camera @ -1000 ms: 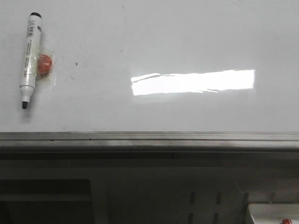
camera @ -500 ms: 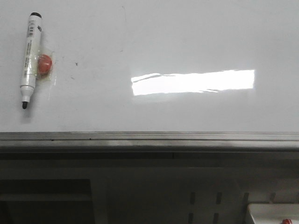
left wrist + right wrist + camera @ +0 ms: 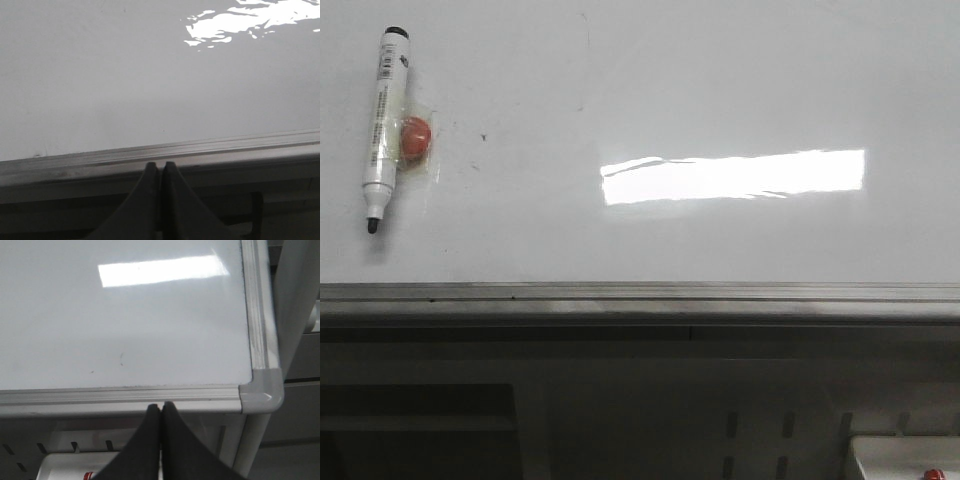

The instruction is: Write number 4 on whiteboard

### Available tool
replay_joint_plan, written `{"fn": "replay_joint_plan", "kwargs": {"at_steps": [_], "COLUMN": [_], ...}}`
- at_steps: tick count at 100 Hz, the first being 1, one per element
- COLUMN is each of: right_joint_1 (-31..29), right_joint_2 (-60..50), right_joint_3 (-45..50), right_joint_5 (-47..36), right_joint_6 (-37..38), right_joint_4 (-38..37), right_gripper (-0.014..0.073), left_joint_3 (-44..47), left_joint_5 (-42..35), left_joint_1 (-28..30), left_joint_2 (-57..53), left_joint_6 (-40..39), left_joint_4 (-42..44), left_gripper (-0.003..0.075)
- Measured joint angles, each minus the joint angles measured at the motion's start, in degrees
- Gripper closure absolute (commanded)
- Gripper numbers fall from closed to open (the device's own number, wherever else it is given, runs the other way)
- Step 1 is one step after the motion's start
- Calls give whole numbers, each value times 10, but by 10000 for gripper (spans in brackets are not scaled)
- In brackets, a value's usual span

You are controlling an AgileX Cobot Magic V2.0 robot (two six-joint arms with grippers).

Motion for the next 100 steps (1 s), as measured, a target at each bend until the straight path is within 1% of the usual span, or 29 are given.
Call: {"fn": "replay_joint_plan", "kwargs": {"at_steps": [20,39,61,69,84,100], "right_joint_1": [0,0,0,0,0,0], "right_joint_2": [0,0,0,0,0,0], "right_joint_3": [0,0,0,0,0,0], "right_joint_5": [0,0,0,-4,-47,-115], "right_joint_6": [0,0,0,0,0,0], "right_joint_4": [0,0,0,0,0,8], "right_gripper": [659,659,659,659,659,659], "left_joint_3": [0,0,0,0,0,0], "left_joint_5": [0,2,1,-11,-47,-96], "left_joint_1": [0,0,0,0,0,0], "left_joint_2": [0,0,0,0,0,0], "left_joint_6": [0,0,0,0,0,0], "left_joint_4": [4,91,106,77,-21,-45], "left_gripper": [741,741,741,741,741,741]}}
